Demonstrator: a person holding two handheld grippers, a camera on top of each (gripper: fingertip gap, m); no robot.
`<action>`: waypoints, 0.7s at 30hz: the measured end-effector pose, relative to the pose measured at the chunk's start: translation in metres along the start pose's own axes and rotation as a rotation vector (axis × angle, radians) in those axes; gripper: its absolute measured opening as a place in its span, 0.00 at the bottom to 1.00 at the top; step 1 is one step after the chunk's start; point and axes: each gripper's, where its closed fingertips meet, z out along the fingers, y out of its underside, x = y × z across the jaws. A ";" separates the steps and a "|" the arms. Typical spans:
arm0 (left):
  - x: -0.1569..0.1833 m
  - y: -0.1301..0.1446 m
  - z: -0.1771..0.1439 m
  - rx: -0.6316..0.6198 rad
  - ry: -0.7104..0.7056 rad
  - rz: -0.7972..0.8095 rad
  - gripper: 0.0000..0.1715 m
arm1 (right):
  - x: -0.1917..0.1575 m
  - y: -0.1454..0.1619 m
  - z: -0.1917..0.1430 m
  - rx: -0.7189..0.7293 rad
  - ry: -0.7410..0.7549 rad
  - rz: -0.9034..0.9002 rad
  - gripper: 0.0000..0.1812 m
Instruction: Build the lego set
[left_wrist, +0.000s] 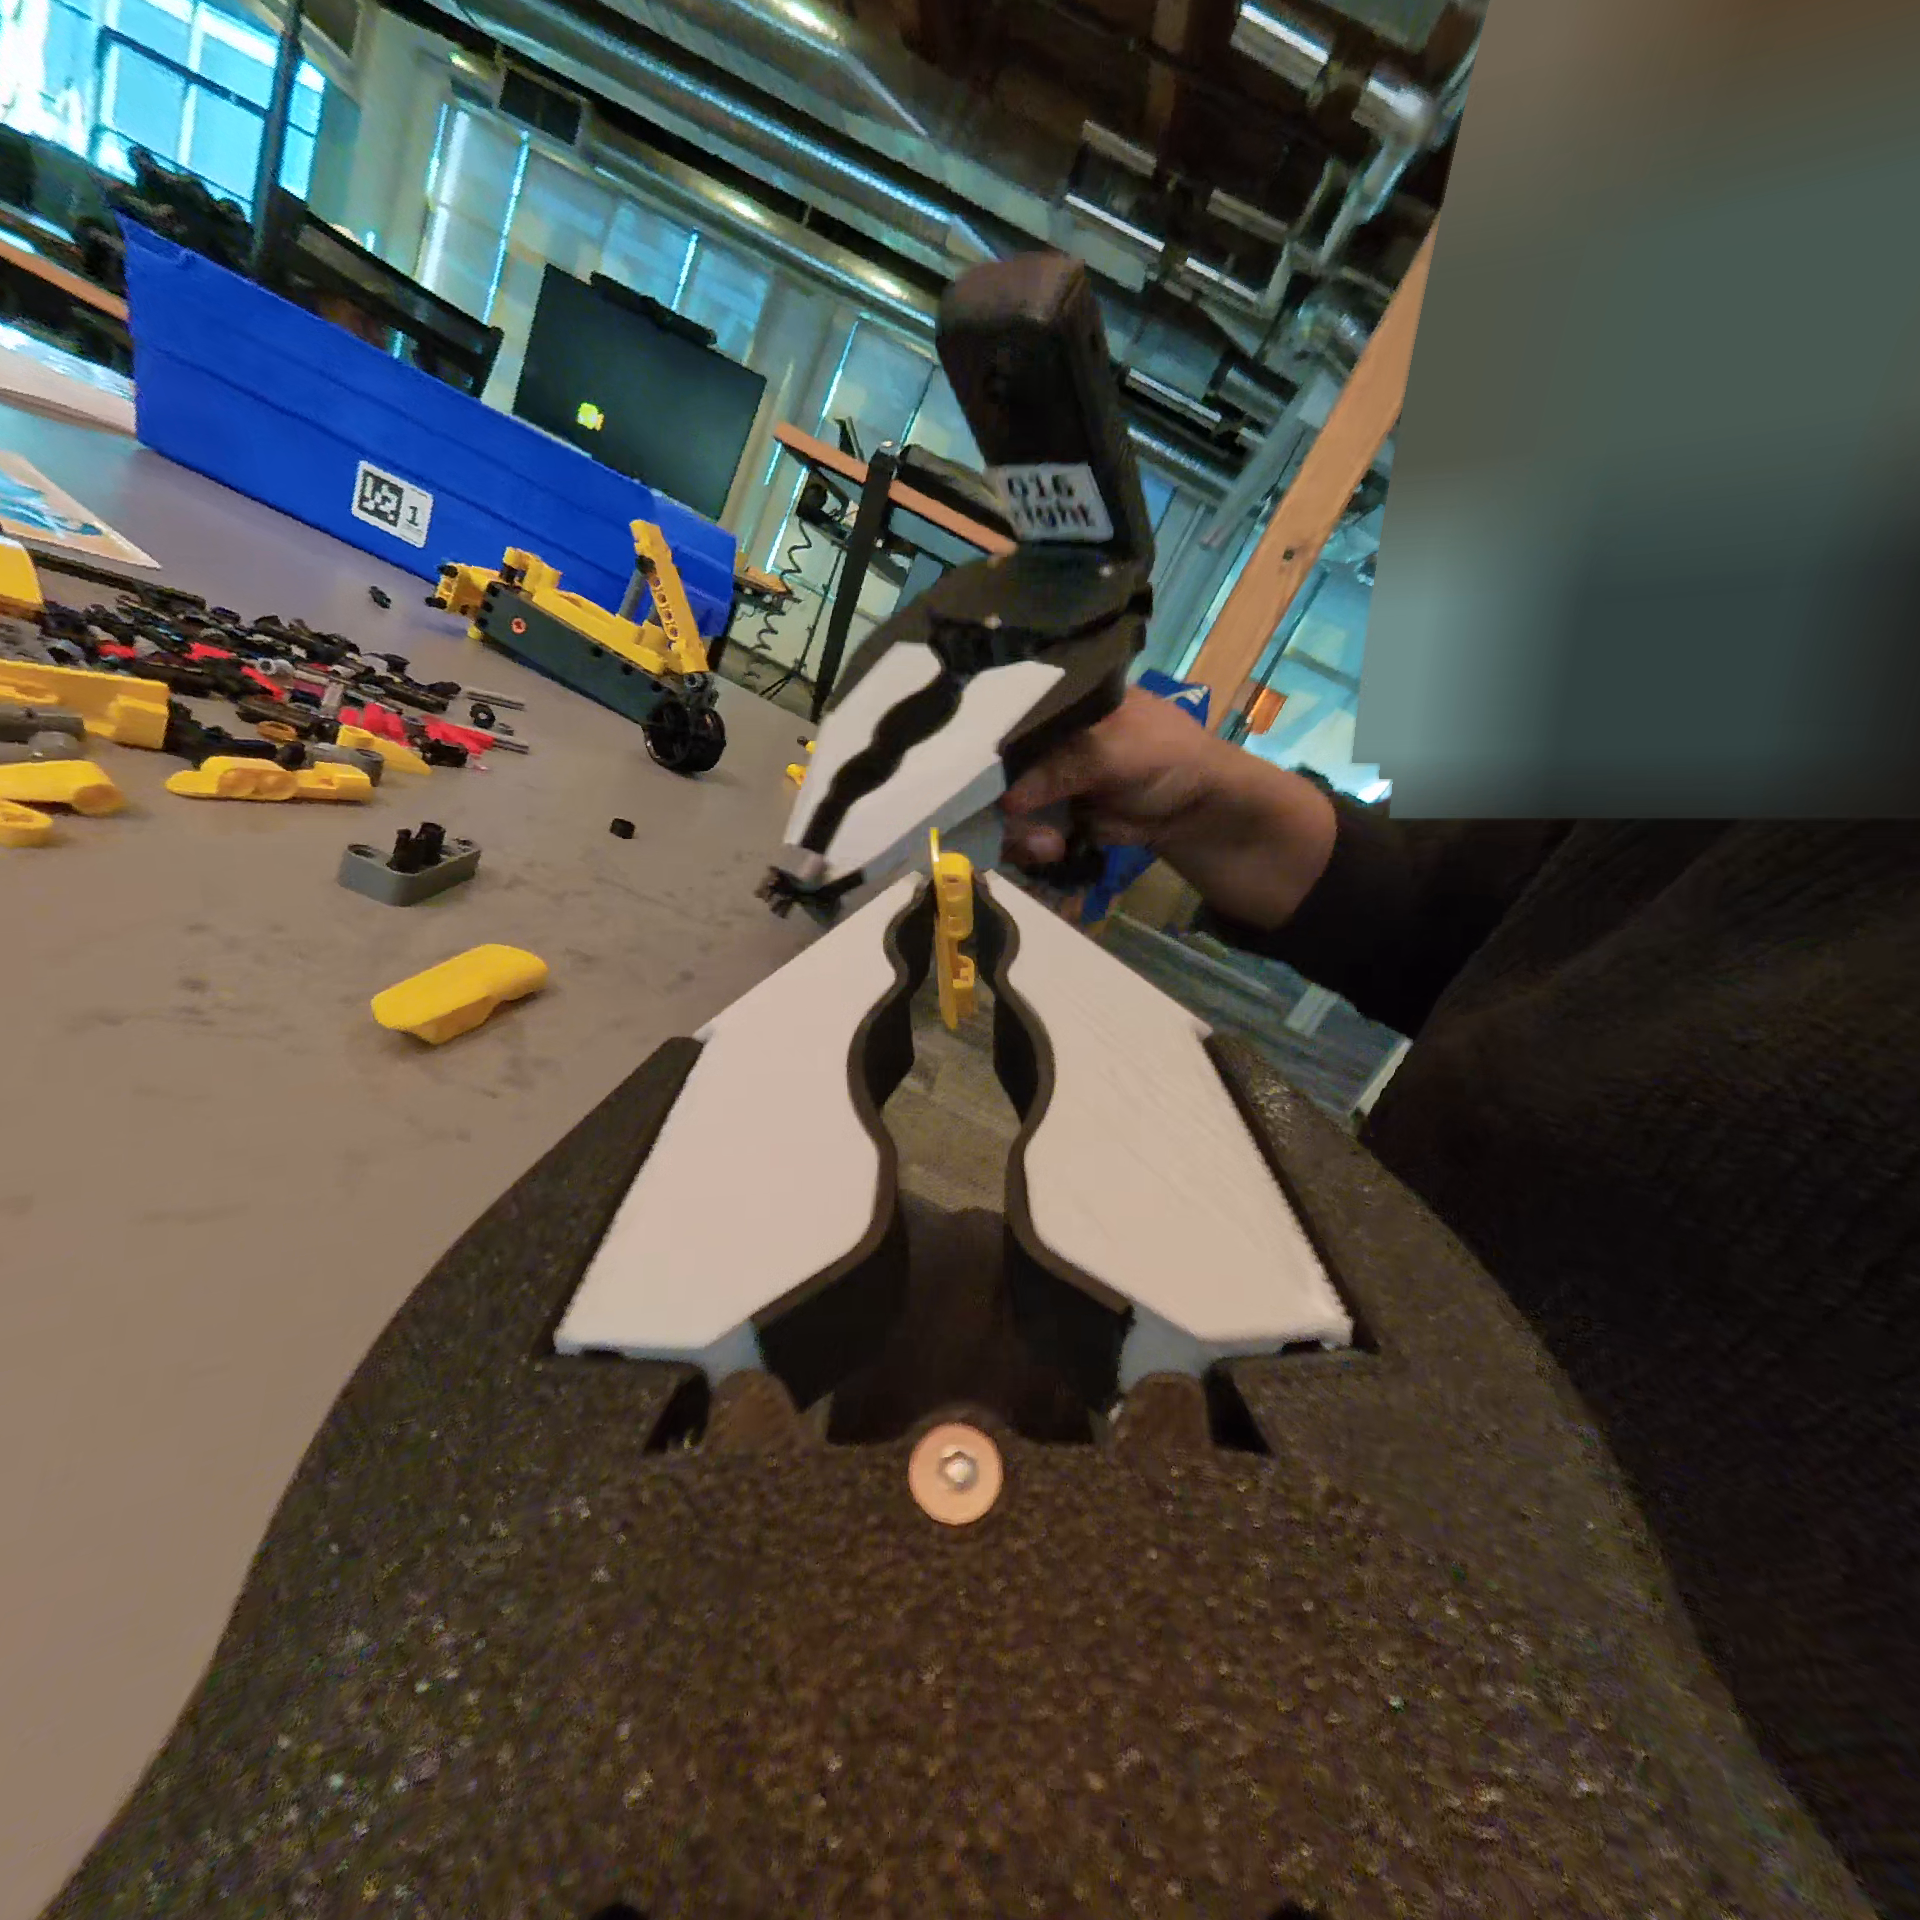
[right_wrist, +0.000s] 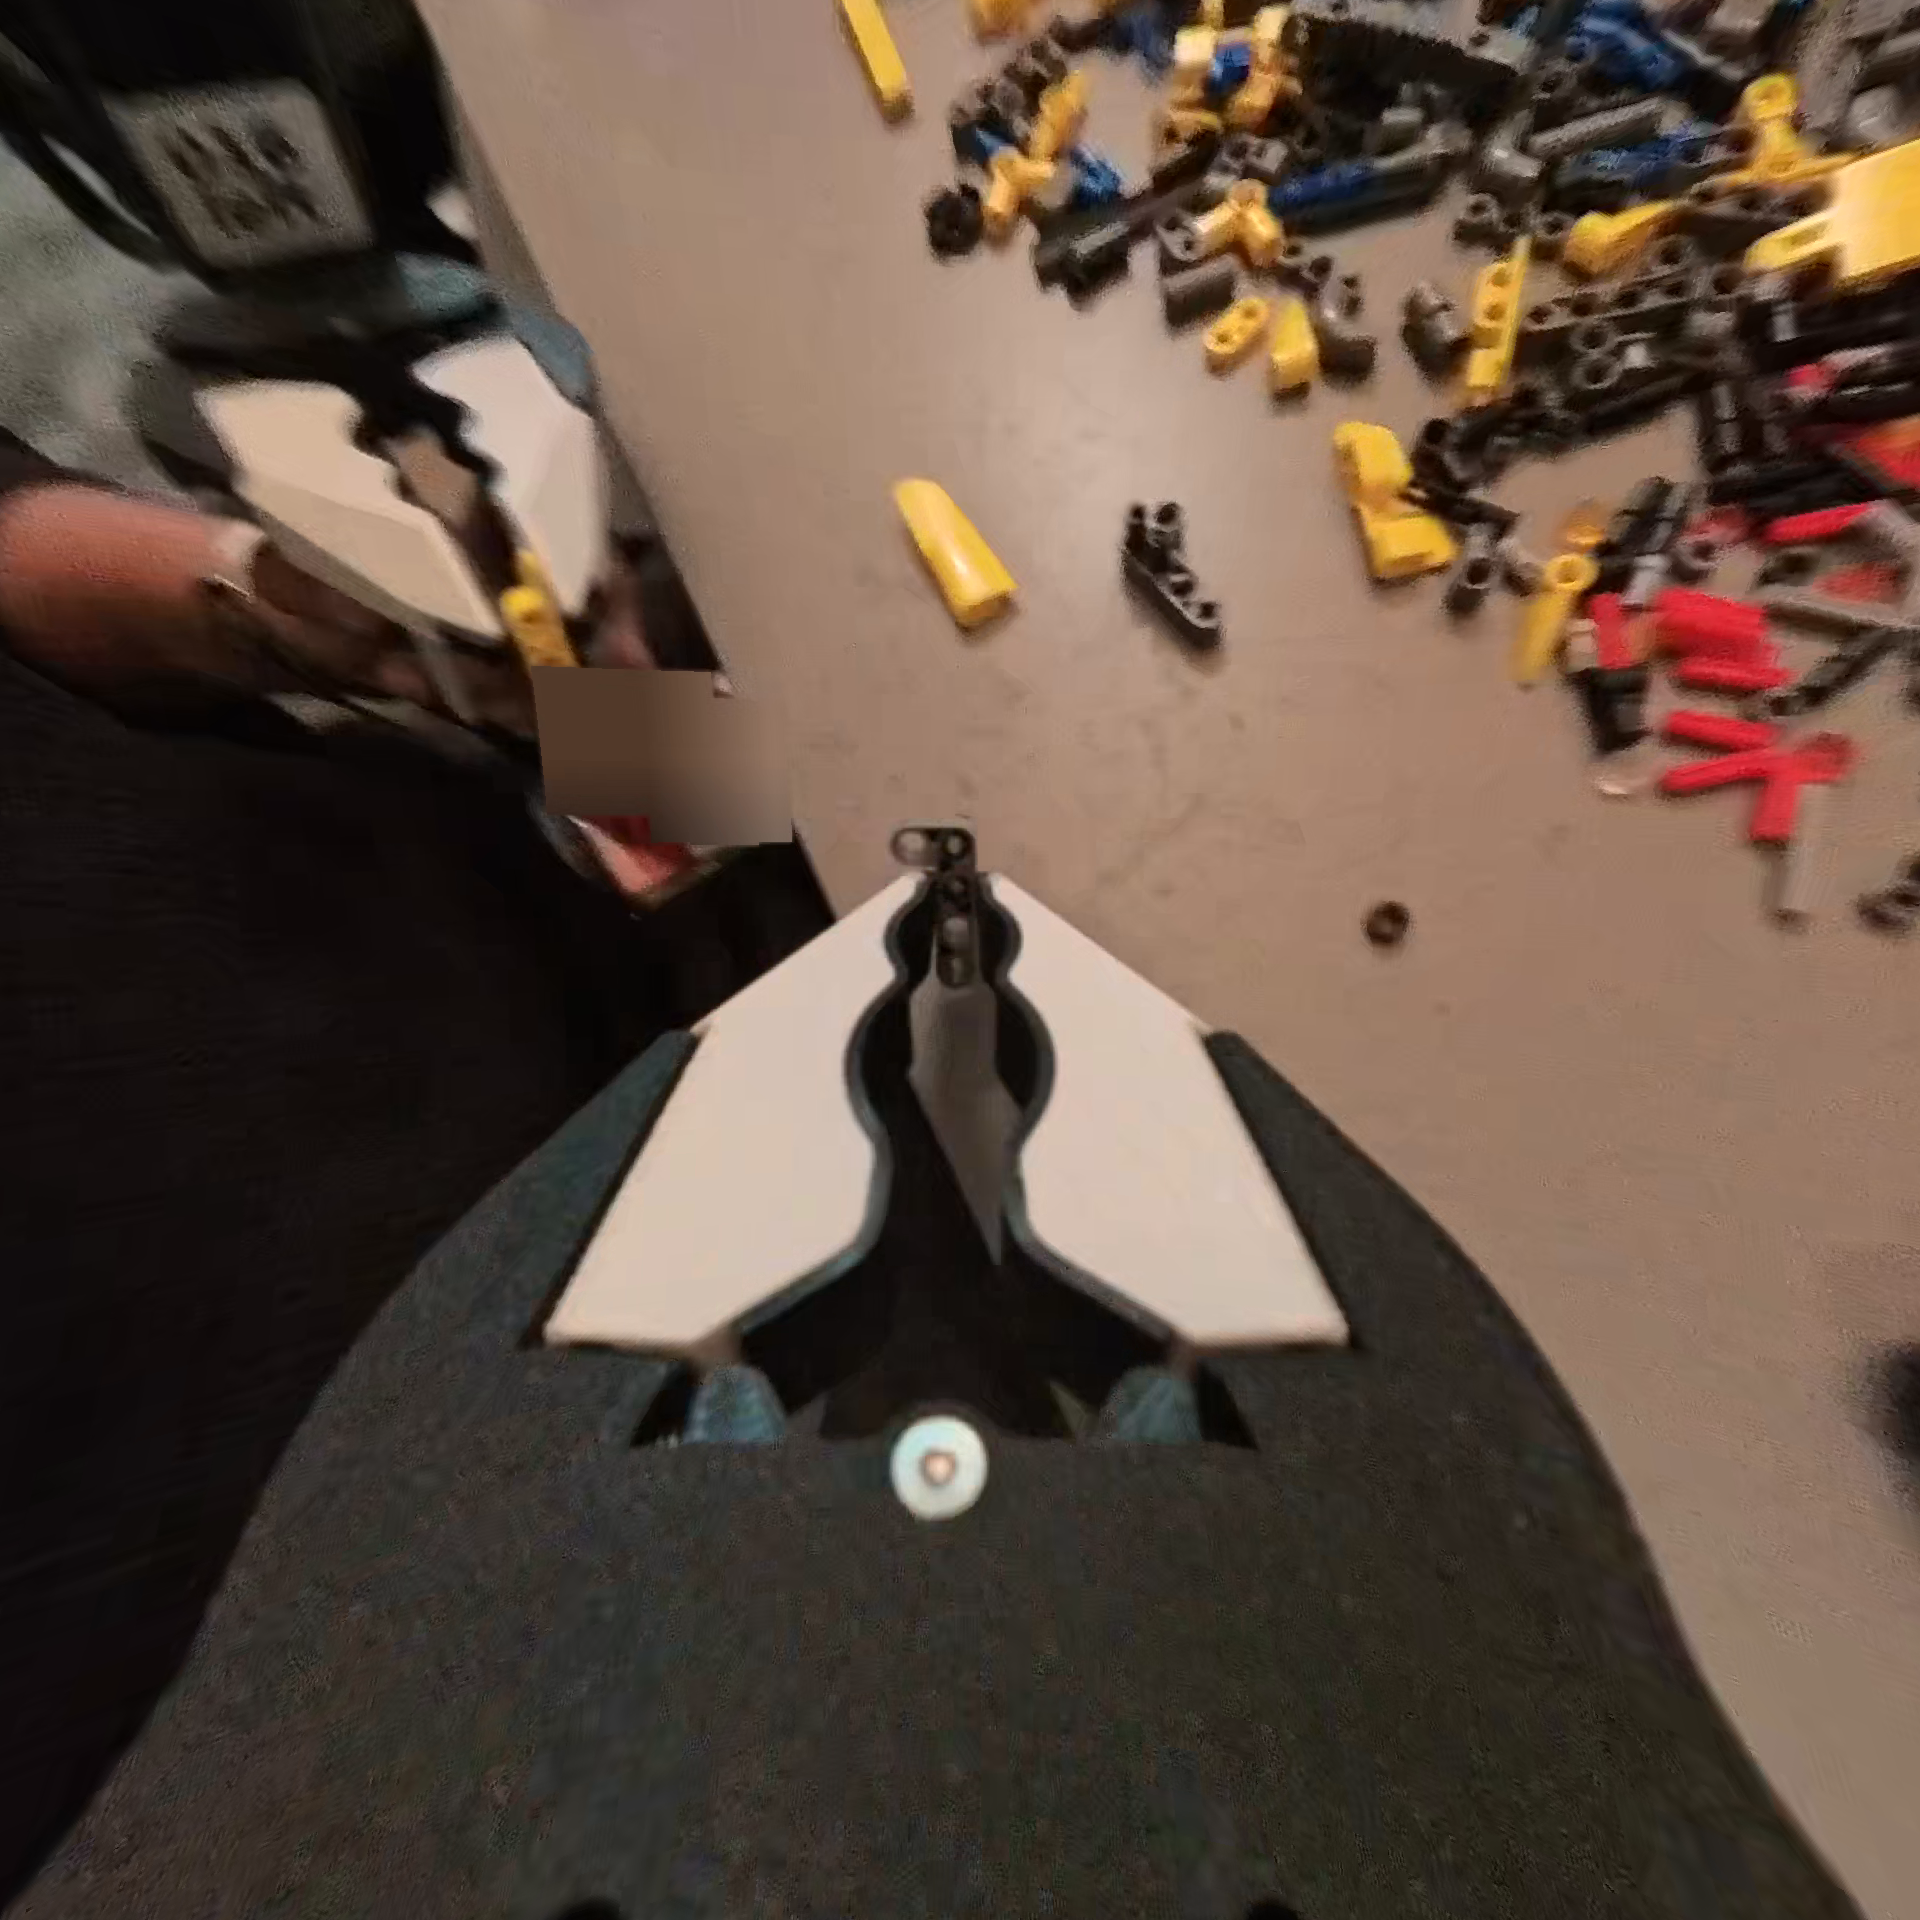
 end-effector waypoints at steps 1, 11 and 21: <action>0.001 0.002 0.001 -0.011 0.001 0.014 0.03 | 0.012 0.004 -0.002 -0.065 0.081 -0.062 0.04; 0.006 0.008 0.003 -0.044 0.016 0.042 0.03 | 0.035 0.010 0.010 -0.214 0.239 -0.321 0.07; 0.004 0.009 0.003 -0.045 0.024 0.024 0.04 | 0.035 0.007 0.008 -0.158 0.342 -0.573 0.14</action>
